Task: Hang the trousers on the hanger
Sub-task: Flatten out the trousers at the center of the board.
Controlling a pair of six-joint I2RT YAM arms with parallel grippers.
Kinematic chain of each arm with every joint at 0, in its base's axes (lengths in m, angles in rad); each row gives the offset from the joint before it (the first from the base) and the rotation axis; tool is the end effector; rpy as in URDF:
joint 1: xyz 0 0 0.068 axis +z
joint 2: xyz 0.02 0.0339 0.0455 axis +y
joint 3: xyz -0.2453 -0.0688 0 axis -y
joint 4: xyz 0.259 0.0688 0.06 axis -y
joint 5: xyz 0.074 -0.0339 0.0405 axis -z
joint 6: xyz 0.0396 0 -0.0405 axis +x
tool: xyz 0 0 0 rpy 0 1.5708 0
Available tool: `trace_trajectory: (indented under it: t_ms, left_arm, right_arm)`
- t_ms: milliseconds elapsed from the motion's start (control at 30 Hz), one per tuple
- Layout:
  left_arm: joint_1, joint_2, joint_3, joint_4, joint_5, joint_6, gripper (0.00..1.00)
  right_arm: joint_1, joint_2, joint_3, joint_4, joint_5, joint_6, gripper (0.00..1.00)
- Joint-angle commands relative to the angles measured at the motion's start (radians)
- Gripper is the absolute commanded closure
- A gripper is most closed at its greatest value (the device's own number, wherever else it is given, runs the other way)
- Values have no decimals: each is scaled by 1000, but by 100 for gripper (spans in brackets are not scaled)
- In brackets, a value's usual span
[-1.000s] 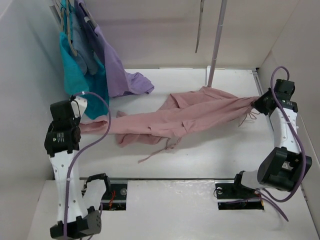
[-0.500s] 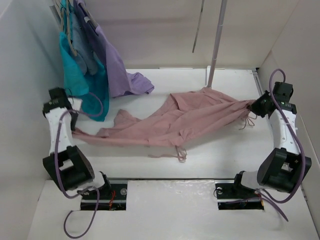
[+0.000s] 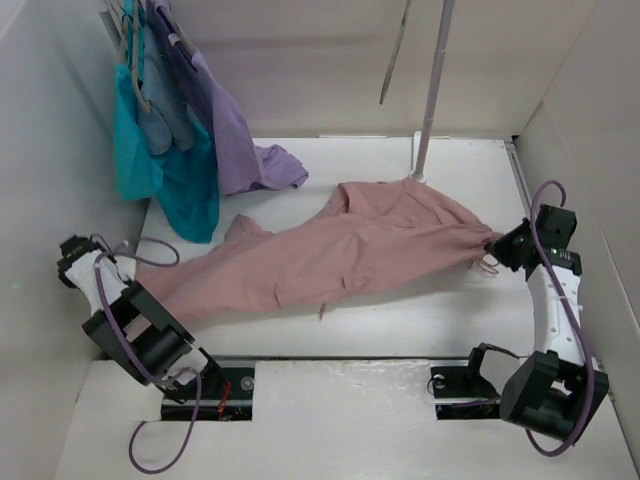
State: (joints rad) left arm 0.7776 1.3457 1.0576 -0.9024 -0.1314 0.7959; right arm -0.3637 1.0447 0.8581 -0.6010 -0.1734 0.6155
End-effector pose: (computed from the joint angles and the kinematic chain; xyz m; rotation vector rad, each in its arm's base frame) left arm 0.1907 0.1950 0.2314 -0.0103 2.9180 0.5332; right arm 0.2288 -0.0798 0.2565 1.0376 2.1277 0.3267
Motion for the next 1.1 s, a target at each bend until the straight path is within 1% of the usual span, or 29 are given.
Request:
trace_trajectory:
  t_ms: [0,67,167,300,333,367,400,433,467,500,533,567,600,633,667,767,800,833,867,900,933,967,1000,1033,1067]
  left_arm:
    - [72,32,-146,42,-33,94,100]
    - [95,59,-157,62,-22,94,100]
    - [118,93,-168,62,-13,94,100]
    - [130,69,-168,85,-4,118,100]
    - [130,53,-168,85,-13,118,100]
    - [130,53,-159,85,-13,127,97]
    - [130,53,-150,85,-13,128,82]
    - [130,53,-139,64,-13,128,65]
    - [130,53,-125,53,1,128,52]
    - [130,53,-87,36,18,149,41]
    - [130,38,-61,-11,45,172,37]
    - [130,3,-35,-36,112,199,34]
    - [114,-23,16,-58,146,231,31]
    - [97,-52,36,-76,173,282,25]
    - [36,-110,48,-87,202,295,24]
    - [-88,-180,47,-160,263,318,21]
    - [-171,-190,47,-182,327,307,21]
    - [-211,-180,36,-199,360,277,21]
    - [-248,-165,25,-210,387,237,22]
    - [-285,-134,25,-190,423,138,23]
    - [-366,-123,9,-164,423,82,26]
    - [-414,-123,-19,-130,432,25,27]
    - [-467,-111,-30,-56,432,-27,27]
    - [-568,-102,-30,-18,432,-122,27]
    - [-615,-102,-39,20,421,-168,27]
  right_arm:
    - [-15,-20,-56,40,32,38,100]
    - [-24,-20,-91,40,32,47,100]
    - [-37,-20,-102,17,32,56,100]
    - [-76,-98,-91,-46,107,78,100]
    - [-77,-118,-74,-63,132,78,97]
    - [-77,-136,-65,-95,190,92,84]
    - [-77,-170,-53,-108,219,105,66]
    - [-77,-184,-53,-117,247,105,43]
    - [-77,-195,-53,-117,280,105,26]
    - [-77,-195,-53,-117,290,105,12]
    - [-77,-195,-53,-108,290,96,9]
    - [-77,-195,-42,-97,290,86,7]
    - [-77,-184,-33,-86,290,69,3]
    - [-77,-163,-7,-86,304,60,2]
    - [-77,-150,10,-76,334,41,2]
    - [-77,-88,64,-25,361,3,1]
    - [-77,-63,64,-2,361,-13,1]
    - [-77,-33,97,25,324,-23,1]
    - [-77,42,119,26,307,-37,1]
    - [-77,87,142,26,287,-37,1]
    - [-77,130,166,26,249,-51,1]
    - [-61,171,218,26,249,-51,2]
    - [-48,248,246,26,249,-51,2]
    - [-28,282,274,26,249,-51,2]
    - [18,314,329,26,288,-60,2]
